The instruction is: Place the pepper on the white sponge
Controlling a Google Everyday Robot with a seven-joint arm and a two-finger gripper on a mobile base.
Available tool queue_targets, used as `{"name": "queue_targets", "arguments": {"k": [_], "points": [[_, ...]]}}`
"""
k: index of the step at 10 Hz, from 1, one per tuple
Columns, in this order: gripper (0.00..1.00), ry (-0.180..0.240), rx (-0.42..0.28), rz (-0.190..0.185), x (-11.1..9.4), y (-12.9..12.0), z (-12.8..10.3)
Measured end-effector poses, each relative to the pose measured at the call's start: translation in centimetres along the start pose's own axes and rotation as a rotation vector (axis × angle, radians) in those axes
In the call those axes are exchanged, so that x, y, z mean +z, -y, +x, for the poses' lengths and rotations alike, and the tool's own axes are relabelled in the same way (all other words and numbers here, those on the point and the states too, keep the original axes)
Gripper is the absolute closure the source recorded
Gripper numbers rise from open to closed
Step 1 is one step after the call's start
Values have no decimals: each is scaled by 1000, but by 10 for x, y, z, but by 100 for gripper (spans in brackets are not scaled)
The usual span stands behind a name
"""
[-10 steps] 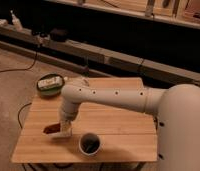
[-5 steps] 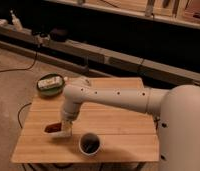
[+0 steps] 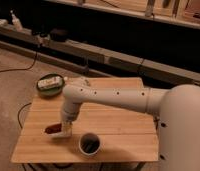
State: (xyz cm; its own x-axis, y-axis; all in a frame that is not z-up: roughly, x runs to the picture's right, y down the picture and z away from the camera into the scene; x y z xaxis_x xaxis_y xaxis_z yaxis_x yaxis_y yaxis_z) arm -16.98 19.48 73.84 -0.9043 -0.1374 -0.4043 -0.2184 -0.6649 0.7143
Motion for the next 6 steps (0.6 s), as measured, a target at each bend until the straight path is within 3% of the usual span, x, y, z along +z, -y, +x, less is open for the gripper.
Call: {"name": "queue_targets", "arguments": {"k": [6], "points": [[97,-2,7,12,9,-3,-4]]}}
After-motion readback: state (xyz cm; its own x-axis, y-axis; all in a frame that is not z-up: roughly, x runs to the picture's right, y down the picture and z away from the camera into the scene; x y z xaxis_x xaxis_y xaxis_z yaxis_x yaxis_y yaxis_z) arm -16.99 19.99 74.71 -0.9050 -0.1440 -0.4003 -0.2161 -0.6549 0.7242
